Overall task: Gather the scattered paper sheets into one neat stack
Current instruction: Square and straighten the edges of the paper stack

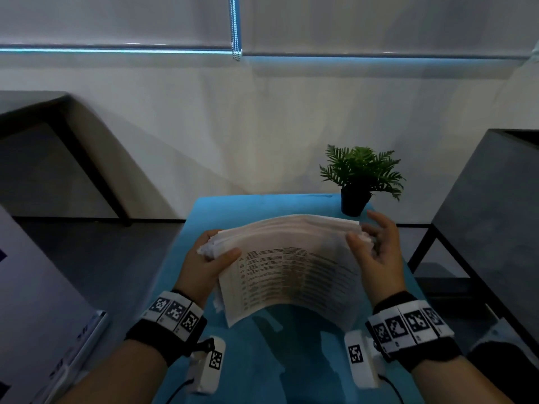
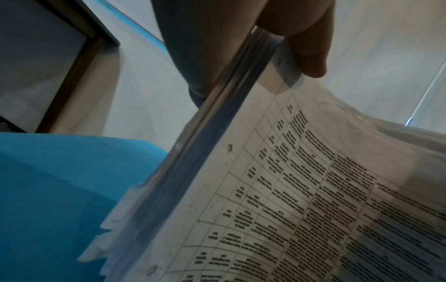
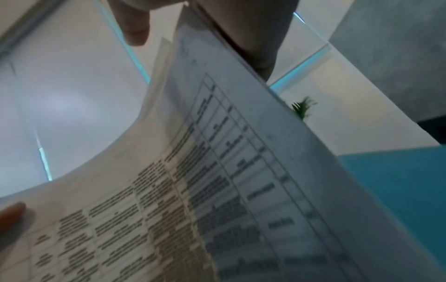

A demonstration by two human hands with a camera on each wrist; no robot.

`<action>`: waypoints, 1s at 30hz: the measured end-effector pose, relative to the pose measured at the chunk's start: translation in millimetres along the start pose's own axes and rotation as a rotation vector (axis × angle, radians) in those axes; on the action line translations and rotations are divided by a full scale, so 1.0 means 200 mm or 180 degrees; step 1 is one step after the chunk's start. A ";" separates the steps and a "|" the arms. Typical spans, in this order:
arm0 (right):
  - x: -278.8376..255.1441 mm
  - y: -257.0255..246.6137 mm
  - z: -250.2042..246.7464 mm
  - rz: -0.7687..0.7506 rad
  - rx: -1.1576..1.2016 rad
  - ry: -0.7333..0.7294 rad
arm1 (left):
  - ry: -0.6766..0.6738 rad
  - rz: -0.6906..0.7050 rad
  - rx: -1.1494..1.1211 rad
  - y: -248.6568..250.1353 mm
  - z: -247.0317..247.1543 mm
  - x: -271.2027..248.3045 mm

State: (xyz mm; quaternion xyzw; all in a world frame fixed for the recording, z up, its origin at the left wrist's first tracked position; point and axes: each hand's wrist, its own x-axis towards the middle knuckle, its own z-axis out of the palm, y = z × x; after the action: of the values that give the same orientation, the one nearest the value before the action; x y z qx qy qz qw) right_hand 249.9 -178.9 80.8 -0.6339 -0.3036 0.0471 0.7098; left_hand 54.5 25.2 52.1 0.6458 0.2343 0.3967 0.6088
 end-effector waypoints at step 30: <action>0.09 0.03 -0.02 0.0308 -0.0358 0.0900 | -0.0031 -0.0109 -0.0435 -0.02 0.01 -0.01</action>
State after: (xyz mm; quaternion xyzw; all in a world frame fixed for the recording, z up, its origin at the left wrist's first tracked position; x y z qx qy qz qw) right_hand 267.9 -172.4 82.2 -0.6869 -0.1719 -0.0256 0.7057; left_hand 55.6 22.3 47.8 0.6006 0.2147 0.3981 0.6593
